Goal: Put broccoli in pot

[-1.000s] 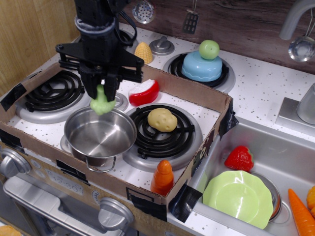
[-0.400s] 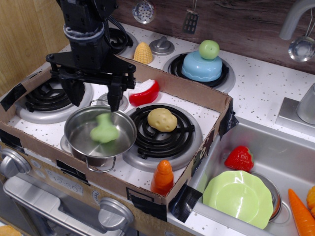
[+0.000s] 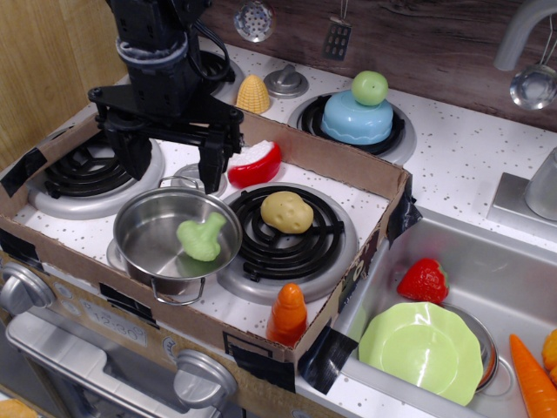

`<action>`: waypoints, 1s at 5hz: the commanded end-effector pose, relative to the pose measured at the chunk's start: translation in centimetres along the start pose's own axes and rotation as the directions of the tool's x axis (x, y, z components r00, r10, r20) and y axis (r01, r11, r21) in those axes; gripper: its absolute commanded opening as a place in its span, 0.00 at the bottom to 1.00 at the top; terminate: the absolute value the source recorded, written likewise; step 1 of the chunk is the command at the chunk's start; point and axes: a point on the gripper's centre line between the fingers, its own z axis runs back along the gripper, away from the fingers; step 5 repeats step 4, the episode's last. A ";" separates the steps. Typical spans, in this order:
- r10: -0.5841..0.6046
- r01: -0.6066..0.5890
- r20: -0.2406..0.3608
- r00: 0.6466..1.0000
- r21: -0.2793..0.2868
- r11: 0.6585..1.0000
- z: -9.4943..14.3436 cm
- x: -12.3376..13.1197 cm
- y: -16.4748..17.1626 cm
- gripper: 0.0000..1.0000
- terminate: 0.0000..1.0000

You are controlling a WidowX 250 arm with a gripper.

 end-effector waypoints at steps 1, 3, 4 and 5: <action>0.005 -0.005 0.035 0.999 -0.002 1.000 0.9 1.0 -0.2 1.00 0.00; 0.005 -0.005 0.035 0.999 -0.002 1.000 0.9 1.0 -0.2 1.00 0.00; 0.005 -0.005 0.035 0.999 -0.002 1.000 0.9 1.0 -0.2 1.00 1.00; 0.005 -0.005 0.035 0.999 -0.002 1.000 0.9 1.0 -0.2 1.00 1.00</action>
